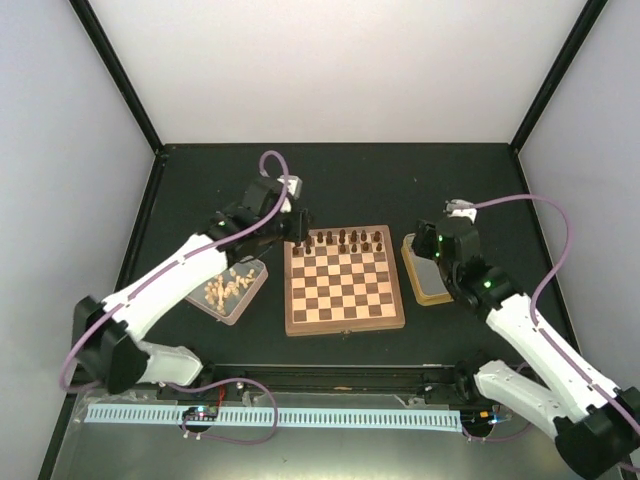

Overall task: Set up the chess pieces on the board
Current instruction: Adjust the storage box at the center of the board.

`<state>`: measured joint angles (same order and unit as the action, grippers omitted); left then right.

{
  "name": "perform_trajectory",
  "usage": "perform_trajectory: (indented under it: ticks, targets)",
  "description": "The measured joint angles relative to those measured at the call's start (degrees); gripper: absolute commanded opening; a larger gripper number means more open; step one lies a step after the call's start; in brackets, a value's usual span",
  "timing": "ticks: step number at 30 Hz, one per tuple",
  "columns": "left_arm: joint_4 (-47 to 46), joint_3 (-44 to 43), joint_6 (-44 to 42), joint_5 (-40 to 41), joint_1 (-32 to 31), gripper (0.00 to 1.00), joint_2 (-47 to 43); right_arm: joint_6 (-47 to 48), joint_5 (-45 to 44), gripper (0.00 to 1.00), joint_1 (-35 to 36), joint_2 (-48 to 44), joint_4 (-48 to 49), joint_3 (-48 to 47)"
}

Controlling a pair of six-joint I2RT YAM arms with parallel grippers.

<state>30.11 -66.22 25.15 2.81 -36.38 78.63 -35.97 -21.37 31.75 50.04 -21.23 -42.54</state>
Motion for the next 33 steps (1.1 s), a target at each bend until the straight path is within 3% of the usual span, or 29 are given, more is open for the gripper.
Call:
perform_trajectory:
  ticks: [5, 9, 19, 26, 33]
  targets:
    - [-1.2, 1.0, -3.8, -2.1, 0.3, 0.55, -9.3, 0.9, 5.9, 0.57, -12.0, 6.0, -7.7, -1.7]
    - [-3.2, 3.5, -5.8, -4.2, 0.3, 0.62, -14.7, 3.1, 10.8, 0.56, -17.7, 12.8, -12.3, -1.9]
    - [-6.8, 7.3, -7.9, -7.7, 0.3, 0.63, -20.3, 5.4, 19.1, 0.59, -19.0, 24.3, -14.5, -4.9]
    - [-7.8, 8.2, -8.0, -9.0, 0.4, 0.64, -20.4, -2.8, 17.7, 0.65, -19.0, 28.4, -9.1, -9.2]
    - [-8.5, 9.6, -7.9, -9.7, 0.4, 0.64, -20.5, -11.3, 13.9, 0.6, -21.0, 37.2, -5.6, -14.9]
